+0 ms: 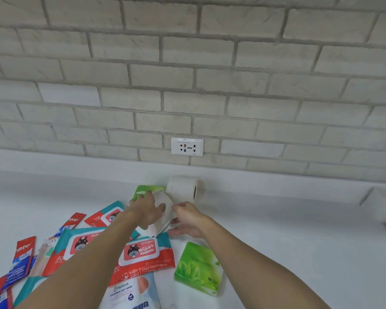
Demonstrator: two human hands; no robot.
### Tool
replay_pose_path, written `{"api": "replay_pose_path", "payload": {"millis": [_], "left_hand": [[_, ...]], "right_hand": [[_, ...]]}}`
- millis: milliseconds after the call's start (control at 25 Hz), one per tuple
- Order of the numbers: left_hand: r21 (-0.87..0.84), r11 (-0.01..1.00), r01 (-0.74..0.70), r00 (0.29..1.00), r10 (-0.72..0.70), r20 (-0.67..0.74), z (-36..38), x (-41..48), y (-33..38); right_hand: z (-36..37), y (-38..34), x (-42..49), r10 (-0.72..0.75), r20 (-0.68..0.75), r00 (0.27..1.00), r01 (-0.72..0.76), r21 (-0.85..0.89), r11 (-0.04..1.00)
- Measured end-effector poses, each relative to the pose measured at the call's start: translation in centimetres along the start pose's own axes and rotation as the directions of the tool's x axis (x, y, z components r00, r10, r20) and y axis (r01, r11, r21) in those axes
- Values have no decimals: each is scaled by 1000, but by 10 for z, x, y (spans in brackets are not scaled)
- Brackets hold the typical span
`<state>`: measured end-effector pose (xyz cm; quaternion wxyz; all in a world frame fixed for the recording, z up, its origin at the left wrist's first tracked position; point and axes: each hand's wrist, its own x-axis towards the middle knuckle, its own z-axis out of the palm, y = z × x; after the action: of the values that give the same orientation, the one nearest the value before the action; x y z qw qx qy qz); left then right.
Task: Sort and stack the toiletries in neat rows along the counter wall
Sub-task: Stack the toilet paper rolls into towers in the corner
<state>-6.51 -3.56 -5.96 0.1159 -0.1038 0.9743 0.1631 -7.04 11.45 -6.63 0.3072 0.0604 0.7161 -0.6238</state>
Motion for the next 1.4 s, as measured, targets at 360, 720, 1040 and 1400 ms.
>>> {"api": "replay_pose_path", "payload": {"millis": [360,720,1040,1400], "left_hand": [[-124,991,-51,999,53,13,4,13,-13],[-158,981,-111,994,110,-16,0,12,-19],[-279,950,-142,989,126,-75,-16,7,-13],[-529,827,-193,978,117,-175,-32,-10,19]], "right_hand": [[19,14,19,-9,12,1000,7,154,988],[29,21,27,-93,-50,994,103,262,960],[23,21,18,-198,-65,978,208,263,942],[-5,8,-17,-314,-172,934,356,341,870]]}}
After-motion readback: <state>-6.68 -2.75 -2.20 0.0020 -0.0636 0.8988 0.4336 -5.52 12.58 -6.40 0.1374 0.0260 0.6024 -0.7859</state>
